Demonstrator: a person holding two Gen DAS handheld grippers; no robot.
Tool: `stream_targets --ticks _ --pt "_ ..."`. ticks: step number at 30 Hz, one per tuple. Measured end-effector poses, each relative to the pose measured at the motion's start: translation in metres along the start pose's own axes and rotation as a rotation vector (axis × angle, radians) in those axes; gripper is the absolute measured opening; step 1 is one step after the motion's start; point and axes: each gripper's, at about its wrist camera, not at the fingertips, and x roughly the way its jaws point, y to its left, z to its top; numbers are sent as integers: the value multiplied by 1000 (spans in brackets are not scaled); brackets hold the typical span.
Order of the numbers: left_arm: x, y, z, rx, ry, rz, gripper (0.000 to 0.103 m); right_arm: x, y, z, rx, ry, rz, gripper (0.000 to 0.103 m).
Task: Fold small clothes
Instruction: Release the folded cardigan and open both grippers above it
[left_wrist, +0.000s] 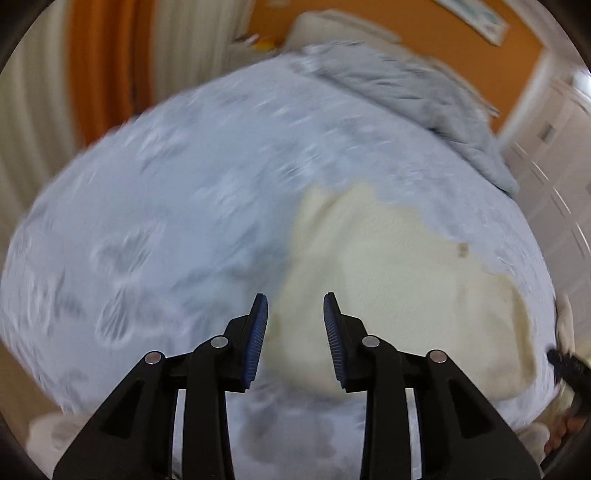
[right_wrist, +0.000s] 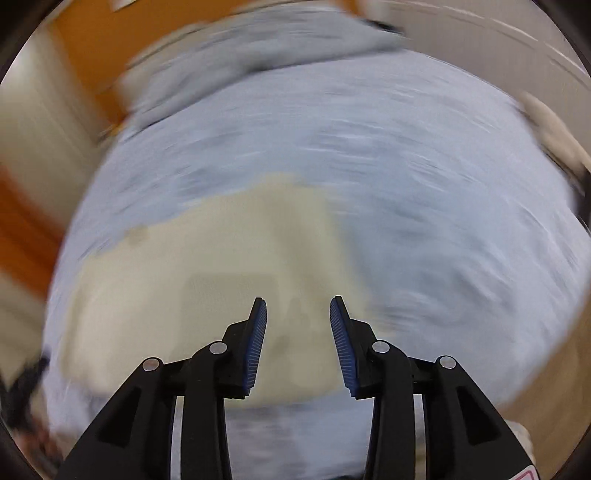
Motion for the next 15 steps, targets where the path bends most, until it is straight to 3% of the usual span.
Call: stream_targets --ticks 3,6,8,10,13,15 --pt "18 -49 13 86 27 -56 42 30 93 -9 -200 82 185 28" --pt "65 -70 14 154 120 -12 42 82 149 -19 -343 181 187 19" --pt "91 -67 14 138 175 8 42 120 164 -10 -396 194 132 10" --pt "117 -52 19 102 206 50 43 139 160 18 -373 169 125 0" --pt "120 -36 29 53 201 10 44 145 153 47 -251 201 170 0" --pt "114 -29 39 34 174 1 43 128 150 53 -261 132 165 8"
